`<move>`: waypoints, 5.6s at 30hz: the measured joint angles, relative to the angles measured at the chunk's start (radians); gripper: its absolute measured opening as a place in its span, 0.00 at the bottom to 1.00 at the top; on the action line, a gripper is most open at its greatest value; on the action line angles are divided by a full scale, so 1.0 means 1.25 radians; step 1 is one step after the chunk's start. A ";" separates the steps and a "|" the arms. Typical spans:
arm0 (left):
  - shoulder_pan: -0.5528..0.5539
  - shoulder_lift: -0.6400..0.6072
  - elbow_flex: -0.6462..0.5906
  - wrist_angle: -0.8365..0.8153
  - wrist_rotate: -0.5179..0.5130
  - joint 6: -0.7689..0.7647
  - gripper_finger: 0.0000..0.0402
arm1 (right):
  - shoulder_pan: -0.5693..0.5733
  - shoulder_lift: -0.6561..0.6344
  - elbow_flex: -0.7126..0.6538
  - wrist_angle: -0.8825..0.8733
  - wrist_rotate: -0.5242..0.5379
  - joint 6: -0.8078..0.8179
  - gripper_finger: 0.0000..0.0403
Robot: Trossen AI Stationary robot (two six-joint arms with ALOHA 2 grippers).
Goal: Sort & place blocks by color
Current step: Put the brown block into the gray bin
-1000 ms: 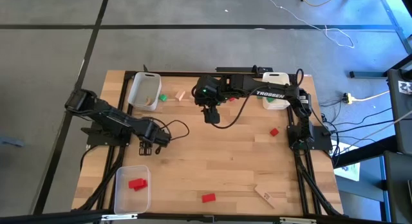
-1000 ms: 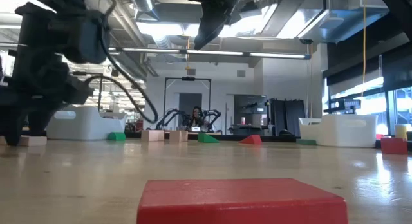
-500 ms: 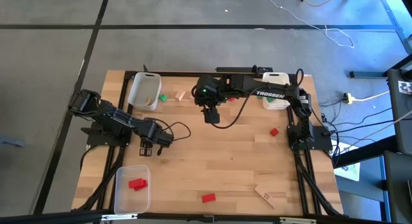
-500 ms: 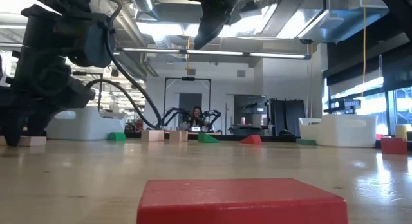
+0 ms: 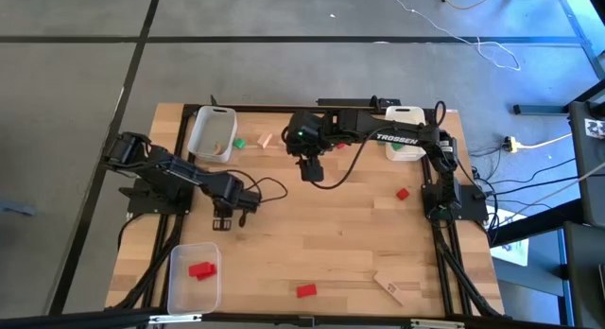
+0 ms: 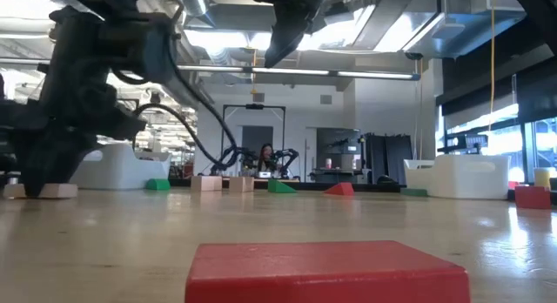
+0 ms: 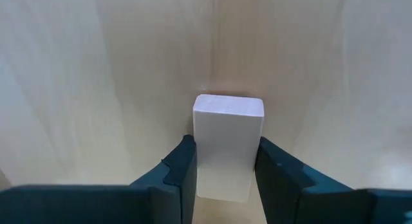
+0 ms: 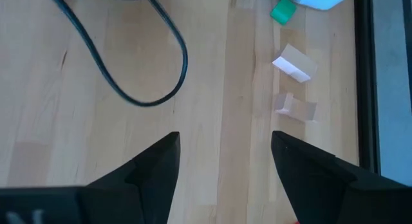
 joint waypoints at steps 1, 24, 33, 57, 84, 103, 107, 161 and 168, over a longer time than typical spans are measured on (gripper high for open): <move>0.002 -0.007 0.007 -0.001 0.000 -0.001 0.29 | 0.000 0.000 0.000 -0.006 0.000 0.001 0.61; 0.202 -0.116 0.285 -0.244 -0.212 -0.041 0.28 | 0.000 0.000 0.000 -0.057 0.006 0.013 0.61; 0.413 -0.116 0.362 -0.285 -0.262 -0.043 0.28 | 0.000 0.000 0.000 -0.057 0.007 0.024 0.61; 0.814 -0.103 0.113 -0.058 -0.153 0.000 0.28 | 0.000 0.000 0.000 -0.056 0.007 0.023 0.61; 0.756 -0.287 0.094 0.002 -0.114 0.045 0.45 | -0.008 0.006 0.000 0.037 0.004 -0.034 0.61; 0.629 -0.672 0.095 -0.016 0.044 0.046 0.45 | -0.086 0.250 0.000 0.312 0.009 0.173 0.61; 0.628 -0.680 0.095 -0.016 0.044 0.041 0.45 | -0.103 0.281 0.000 0.315 0.062 0.130 0.61; 0.629 -0.680 0.095 -0.015 -0.079 -0.002 0.45 | -0.121 0.348 0.000 0.357 0.138 0.049 0.46; 0.629 -0.680 0.095 -0.015 -0.079 -0.001 0.45 | -0.123 0.348 0.000 0.359 0.141 0.069 0.46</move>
